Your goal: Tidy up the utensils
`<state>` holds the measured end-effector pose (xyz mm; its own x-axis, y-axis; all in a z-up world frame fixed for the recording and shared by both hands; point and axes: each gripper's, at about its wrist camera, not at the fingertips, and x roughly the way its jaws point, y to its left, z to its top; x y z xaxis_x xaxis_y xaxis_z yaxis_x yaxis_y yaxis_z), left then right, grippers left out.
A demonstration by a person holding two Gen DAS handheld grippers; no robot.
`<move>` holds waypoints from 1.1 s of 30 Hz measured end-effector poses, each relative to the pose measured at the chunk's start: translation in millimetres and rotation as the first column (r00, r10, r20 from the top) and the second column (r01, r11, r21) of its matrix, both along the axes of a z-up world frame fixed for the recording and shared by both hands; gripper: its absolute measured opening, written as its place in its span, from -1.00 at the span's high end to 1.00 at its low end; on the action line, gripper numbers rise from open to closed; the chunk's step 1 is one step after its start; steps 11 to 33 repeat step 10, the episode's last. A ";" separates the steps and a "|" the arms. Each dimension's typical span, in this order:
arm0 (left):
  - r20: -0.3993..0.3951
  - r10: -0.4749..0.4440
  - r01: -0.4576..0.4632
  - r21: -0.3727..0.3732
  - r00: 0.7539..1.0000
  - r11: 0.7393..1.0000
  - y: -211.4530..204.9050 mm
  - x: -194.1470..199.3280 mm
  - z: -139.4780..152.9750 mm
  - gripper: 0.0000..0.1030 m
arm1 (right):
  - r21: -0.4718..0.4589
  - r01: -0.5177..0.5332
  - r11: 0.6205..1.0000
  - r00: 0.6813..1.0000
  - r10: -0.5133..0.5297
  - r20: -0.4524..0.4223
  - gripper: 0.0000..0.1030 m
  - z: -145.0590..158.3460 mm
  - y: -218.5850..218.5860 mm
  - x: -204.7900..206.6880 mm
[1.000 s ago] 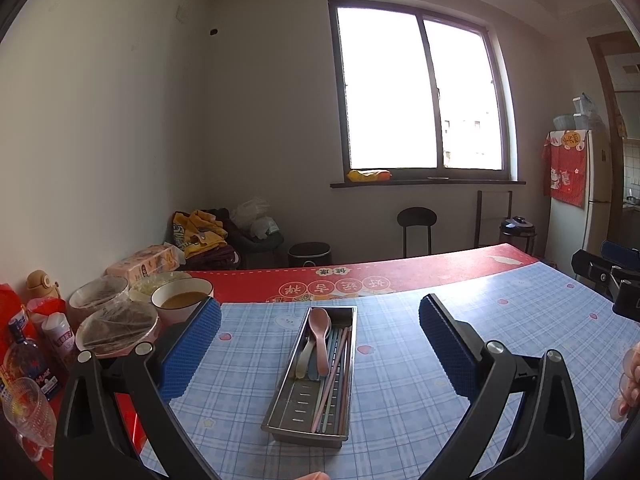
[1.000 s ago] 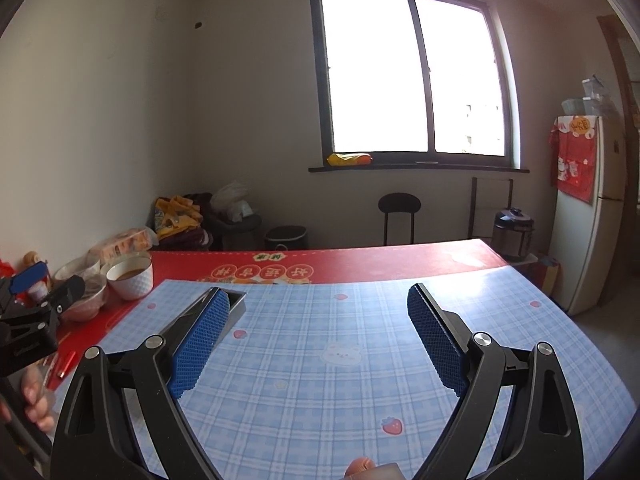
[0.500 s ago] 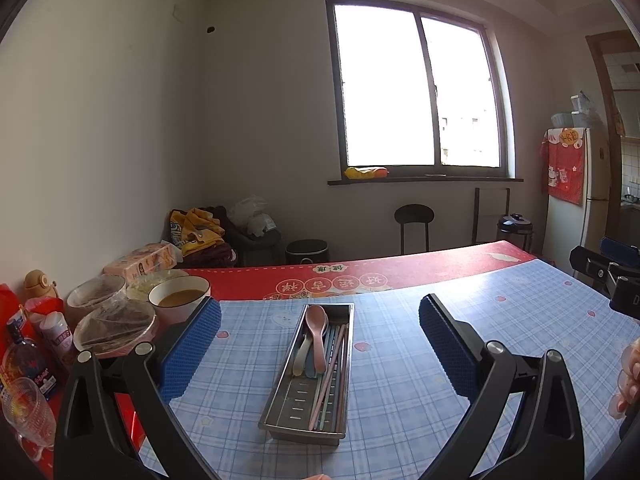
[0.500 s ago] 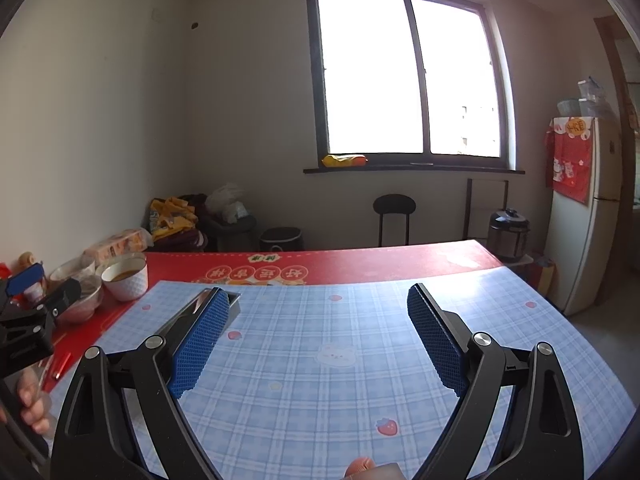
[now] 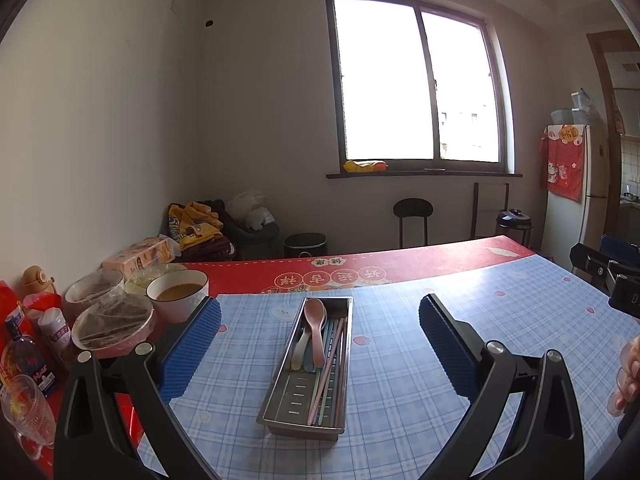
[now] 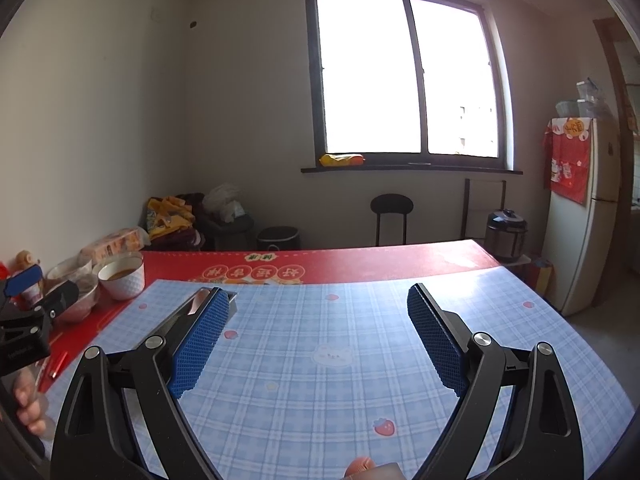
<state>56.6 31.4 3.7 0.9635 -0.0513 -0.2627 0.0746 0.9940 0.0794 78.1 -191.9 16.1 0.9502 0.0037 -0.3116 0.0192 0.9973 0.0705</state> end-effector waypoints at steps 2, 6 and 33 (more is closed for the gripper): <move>-0.003 0.002 -0.002 -0.002 1.000 1.000 0.3 0.8 -0.5 -0.88 | -0.001 0.001 1.000 1.000 -0.001 -0.002 -0.70 -0.7 0.4 0.2; -0.007 0.005 -0.005 -0.009 1.000 1.000 0.8 0.3 -0.3 -0.88 | -0.001 0.002 1.000 1.000 -0.002 -0.004 -0.70 -1.7 0.5 -0.1; -0.008 0.003 -0.003 -0.009 1.000 1.000 1.6 -0.2 -0.5 -0.88 | 0.001 0.004 1.000 1.000 -0.004 -0.007 -0.70 -2.2 0.1 -0.1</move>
